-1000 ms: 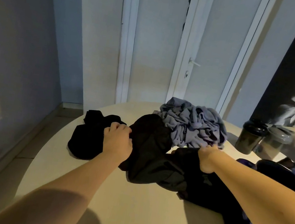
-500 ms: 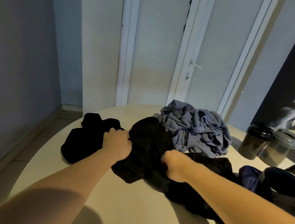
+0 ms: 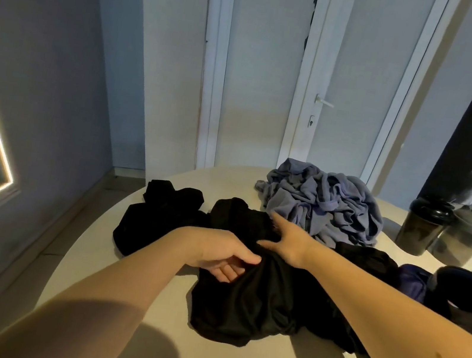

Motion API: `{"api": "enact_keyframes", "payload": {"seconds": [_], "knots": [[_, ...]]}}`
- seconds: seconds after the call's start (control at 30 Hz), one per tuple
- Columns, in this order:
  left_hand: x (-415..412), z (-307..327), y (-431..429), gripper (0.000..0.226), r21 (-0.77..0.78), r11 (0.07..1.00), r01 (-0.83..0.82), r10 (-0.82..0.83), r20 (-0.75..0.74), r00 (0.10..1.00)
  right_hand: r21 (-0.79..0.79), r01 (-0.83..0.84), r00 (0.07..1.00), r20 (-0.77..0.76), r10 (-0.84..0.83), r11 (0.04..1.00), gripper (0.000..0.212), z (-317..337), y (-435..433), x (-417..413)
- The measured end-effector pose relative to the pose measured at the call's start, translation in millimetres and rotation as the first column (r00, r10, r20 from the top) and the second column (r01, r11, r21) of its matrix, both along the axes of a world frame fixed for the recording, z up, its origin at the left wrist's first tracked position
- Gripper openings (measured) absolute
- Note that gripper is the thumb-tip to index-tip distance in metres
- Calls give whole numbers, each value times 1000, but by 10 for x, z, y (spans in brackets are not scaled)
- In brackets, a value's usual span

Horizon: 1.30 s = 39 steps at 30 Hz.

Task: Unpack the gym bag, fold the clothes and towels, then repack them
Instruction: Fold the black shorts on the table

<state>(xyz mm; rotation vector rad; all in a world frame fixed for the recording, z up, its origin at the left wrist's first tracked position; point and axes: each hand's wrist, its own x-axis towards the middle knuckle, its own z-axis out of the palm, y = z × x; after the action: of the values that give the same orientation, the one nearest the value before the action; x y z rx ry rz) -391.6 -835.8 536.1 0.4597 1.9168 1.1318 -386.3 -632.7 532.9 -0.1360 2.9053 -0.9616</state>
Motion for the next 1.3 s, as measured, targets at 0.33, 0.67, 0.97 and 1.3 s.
{"api": "enact_keyframes", "payload": {"seconds": [0.33,0.67,0.97,1.3], "knots": [[-178,-84,-88,90,-43,855,-517,411,-553,725,-223,145,978,-115,-174,964,11,307,125,249],[319,996,-28,31,411,811,-417,582,-483,654,-148,142,990,47,-137,979,39,1066,323,776],[1144,2356,226,23,628,719,-300,579,-302,757,-624,27,991,-85,-102,781,73,2060,45,1608],[1967,3206,-28,26,707,663,-248,731,-539,418,-575,-133,986,-158,50,807,45,2573,112,2454]]}}
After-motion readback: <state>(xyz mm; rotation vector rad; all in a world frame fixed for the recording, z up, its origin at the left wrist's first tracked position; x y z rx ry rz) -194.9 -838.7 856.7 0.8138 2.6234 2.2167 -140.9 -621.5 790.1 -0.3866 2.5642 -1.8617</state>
